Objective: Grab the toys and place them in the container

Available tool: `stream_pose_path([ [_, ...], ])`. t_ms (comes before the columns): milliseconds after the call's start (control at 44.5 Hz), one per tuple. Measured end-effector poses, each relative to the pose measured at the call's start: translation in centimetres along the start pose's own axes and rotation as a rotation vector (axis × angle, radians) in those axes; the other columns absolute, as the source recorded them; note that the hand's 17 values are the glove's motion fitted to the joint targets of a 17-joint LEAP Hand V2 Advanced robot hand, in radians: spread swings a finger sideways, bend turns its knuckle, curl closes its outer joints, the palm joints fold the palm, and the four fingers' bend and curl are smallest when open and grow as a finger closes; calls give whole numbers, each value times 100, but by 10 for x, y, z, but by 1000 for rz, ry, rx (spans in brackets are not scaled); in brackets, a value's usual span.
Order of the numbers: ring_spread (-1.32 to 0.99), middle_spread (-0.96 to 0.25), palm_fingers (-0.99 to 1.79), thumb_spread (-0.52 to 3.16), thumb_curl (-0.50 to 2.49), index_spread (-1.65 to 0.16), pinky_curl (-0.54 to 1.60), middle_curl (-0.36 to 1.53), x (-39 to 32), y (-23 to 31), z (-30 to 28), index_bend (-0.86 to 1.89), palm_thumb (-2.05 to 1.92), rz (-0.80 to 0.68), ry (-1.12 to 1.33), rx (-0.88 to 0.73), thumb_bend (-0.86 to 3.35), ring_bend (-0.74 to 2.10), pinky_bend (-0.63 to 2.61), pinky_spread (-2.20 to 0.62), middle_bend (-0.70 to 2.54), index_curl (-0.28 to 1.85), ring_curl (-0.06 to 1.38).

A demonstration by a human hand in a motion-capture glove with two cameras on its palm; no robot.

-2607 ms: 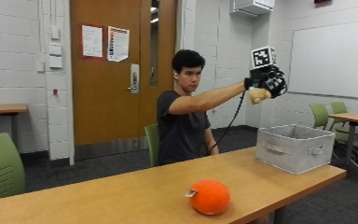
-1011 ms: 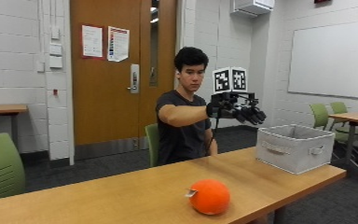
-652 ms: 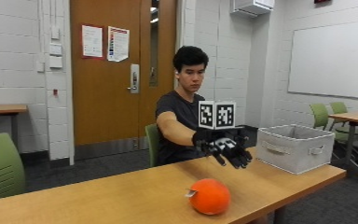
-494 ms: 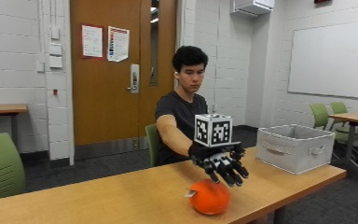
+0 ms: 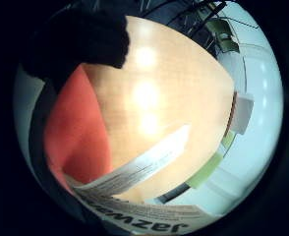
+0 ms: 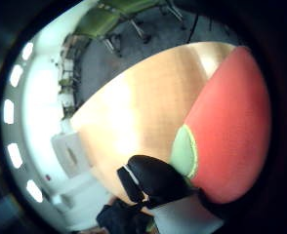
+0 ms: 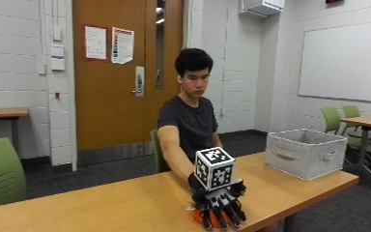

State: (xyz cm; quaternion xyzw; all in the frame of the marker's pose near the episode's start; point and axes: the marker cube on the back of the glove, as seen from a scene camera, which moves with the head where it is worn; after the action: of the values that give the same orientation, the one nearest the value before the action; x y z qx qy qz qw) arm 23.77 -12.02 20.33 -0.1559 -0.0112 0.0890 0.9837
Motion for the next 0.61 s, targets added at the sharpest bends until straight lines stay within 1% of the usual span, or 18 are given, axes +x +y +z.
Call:
stream_pose_path([
  [90,-11,-9,-8,91,20,-34,36,40,1,5,1,21,-8,-1,-1,-4,-7,23,100,0,17,46,15],
  [135,-12,-9,8,91,21,-38,34,37,0,7,1,49,-6,-3,-3,2,-6,22,92,-1,10,54,14],
  [157,-12,-9,12,91,21,-38,33,36,-1,8,1,53,-5,-5,-3,6,-6,21,89,-1,10,54,14],
  [202,-15,-10,24,93,22,-39,30,35,-2,10,-1,62,-1,-6,-6,21,-3,27,82,-3,14,56,15],
  [225,-15,-10,25,94,22,-39,30,35,-3,11,-2,64,-1,-6,-8,32,-3,28,79,-3,15,56,14],
  [247,-18,-12,34,96,23,-38,28,36,-5,13,-3,67,3,-5,-9,45,0,35,74,-4,20,58,17],
  [270,-19,-13,37,98,24,-38,27,36,-6,14,-4,69,5,-4,-8,59,1,37,72,-5,20,60,16],
  [382,-28,-18,59,111,28,-38,25,40,-12,23,-9,71,28,-12,14,120,13,58,64,-12,29,66,23],
  [427,-33,-20,70,115,30,-37,25,41,-15,28,-10,67,34,-25,27,135,17,67,64,-16,33,67,25],
  [449,-35,-22,80,117,32,-37,27,42,-16,30,-9,61,40,-32,31,137,20,74,68,-19,36,67,28],
  [472,-37,-24,82,118,33,-38,26,42,-18,33,-8,57,42,-39,33,134,21,77,70,-21,37,66,28],
  [494,-38,-26,92,115,36,-38,29,44,-19,36,-7,51,47,-45,34,126,23,82,77,-25,40,66,30],
  [539,-41,-29,98,111,39,-38,30,45,-20,42,-4,44,52,-53,36,100,25,87,81,-29,43,67,32],
  [607,-42,-32,111,103,44,-39,31,49,-22,49,-1,37,59,-53,49,58,26,96,79,-36,53,70,37],
])
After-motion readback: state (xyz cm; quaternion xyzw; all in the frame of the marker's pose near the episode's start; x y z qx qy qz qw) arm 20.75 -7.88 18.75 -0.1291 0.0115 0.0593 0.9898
